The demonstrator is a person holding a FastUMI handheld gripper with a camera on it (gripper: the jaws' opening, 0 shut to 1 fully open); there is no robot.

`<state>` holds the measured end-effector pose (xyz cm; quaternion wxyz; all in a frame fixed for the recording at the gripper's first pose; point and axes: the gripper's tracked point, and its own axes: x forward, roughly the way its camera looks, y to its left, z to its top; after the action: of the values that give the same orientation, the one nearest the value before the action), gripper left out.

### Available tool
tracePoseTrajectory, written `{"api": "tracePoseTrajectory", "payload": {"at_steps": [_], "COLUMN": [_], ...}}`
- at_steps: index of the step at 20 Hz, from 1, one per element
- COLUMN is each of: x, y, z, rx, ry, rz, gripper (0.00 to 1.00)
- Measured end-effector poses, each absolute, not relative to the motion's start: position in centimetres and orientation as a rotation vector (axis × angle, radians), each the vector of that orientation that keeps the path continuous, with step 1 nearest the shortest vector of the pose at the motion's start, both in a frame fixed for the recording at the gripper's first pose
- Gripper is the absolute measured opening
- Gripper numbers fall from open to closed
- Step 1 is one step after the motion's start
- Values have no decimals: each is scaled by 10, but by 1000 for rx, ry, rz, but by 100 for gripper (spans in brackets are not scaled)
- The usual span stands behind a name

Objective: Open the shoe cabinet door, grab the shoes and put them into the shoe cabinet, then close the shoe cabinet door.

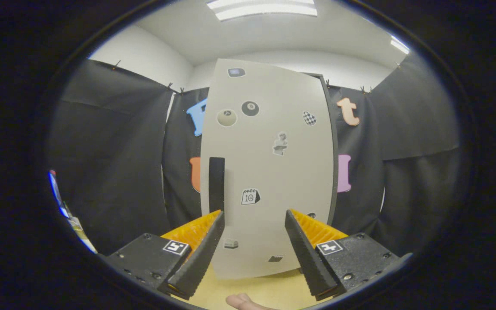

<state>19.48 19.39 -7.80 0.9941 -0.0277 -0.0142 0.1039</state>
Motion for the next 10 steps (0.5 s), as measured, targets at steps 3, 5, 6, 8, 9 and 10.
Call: {"api": "tracePoseTrajectory", "payload": {"at_steps": [3, 5, 6, 8, 9, 10], "x": [163, 144, 136, 119, 112, 105], "y": [191, 187, 177, 161, 157, 152], "z": [-91, -90, -94, -103, -105, -106], "rx": [-23, -22, -38, -34, -25, -9], "ry": [35, 31, 33, 32, 22, 15], "rz": [199, 201, 181, 149, 143, 138], "gripper": [94, 95, 95, 97, 97, 97]}}
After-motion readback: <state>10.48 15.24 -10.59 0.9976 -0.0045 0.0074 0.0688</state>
